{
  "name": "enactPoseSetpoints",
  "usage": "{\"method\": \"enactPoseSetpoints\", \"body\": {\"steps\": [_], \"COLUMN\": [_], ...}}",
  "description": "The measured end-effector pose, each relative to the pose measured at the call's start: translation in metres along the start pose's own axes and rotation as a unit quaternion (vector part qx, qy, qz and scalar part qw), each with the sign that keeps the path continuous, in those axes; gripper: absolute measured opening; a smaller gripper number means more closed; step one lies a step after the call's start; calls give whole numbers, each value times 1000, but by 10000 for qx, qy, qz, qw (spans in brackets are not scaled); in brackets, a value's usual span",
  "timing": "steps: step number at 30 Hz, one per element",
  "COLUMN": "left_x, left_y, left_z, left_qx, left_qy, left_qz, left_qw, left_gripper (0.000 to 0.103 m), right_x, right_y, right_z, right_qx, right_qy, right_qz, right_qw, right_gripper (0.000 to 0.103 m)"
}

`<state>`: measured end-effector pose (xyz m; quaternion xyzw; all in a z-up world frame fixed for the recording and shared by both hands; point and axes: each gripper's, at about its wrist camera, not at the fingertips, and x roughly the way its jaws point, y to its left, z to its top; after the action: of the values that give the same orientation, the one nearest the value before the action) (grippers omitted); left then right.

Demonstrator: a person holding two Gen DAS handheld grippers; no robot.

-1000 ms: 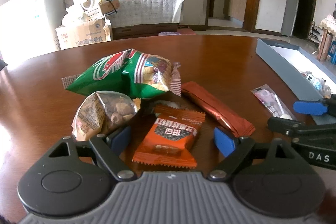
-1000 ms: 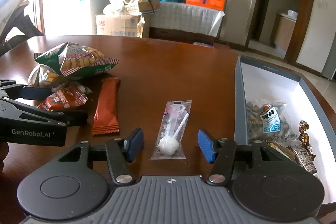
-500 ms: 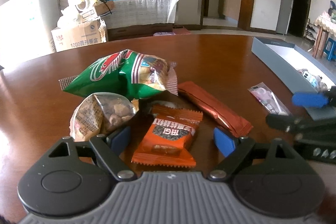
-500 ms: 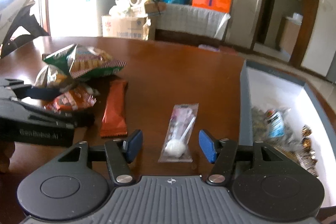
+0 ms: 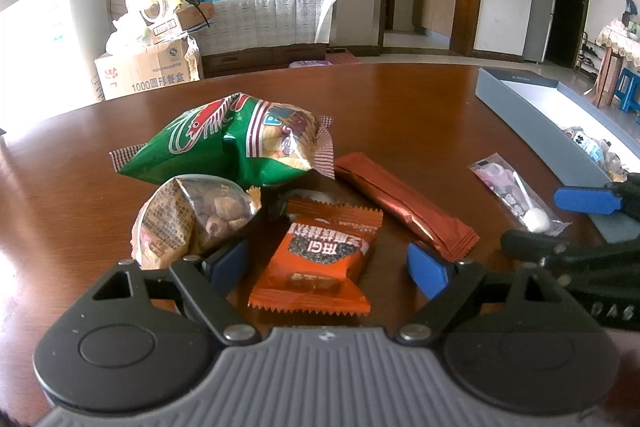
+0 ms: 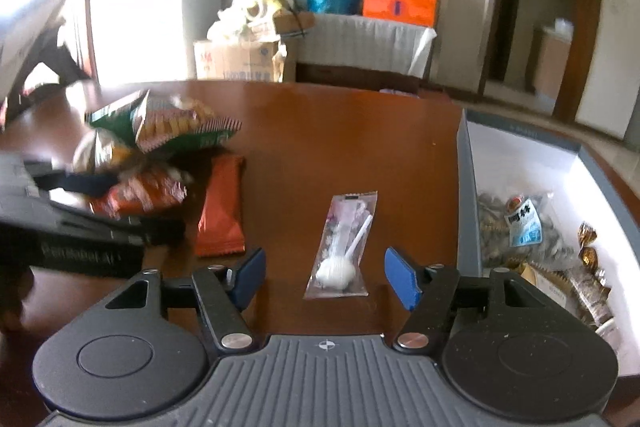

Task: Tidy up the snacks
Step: 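Grasp the orange packet with the left tool while the right tool grasps the lollipop bag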

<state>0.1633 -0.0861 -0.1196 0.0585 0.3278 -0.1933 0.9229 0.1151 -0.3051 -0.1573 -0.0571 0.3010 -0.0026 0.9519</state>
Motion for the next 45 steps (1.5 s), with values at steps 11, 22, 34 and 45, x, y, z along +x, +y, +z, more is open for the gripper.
{"method": "enactPoseSetpoints", "body": {"steps": [11,22,34,45], "left_x": [-3,-4,-4,-6], "left_y": [0,-4,-6,-7], "left_z": [-1,0,-1,-2], "left_qx": [19,35,44,31], "left_qy": [-99,-128,-128,-127], "left_qz": [-59,-105,-136,-120], "left_qw": [9999,9999,9998,9998], "left_gripper": [62,52,51,52], "right_x": [4,-6,-27,1], "right_y": [2,-9,-45,22], "right_z": [8,5,3,22], "right_qx": [-243,-194,162,-658], "right_qy": [93,-23,92,133], "right_qz": [123,471,558,-545], "right_qw": [9996,9987,9983,9963], "right_gripper": [42,40,46,76]}}
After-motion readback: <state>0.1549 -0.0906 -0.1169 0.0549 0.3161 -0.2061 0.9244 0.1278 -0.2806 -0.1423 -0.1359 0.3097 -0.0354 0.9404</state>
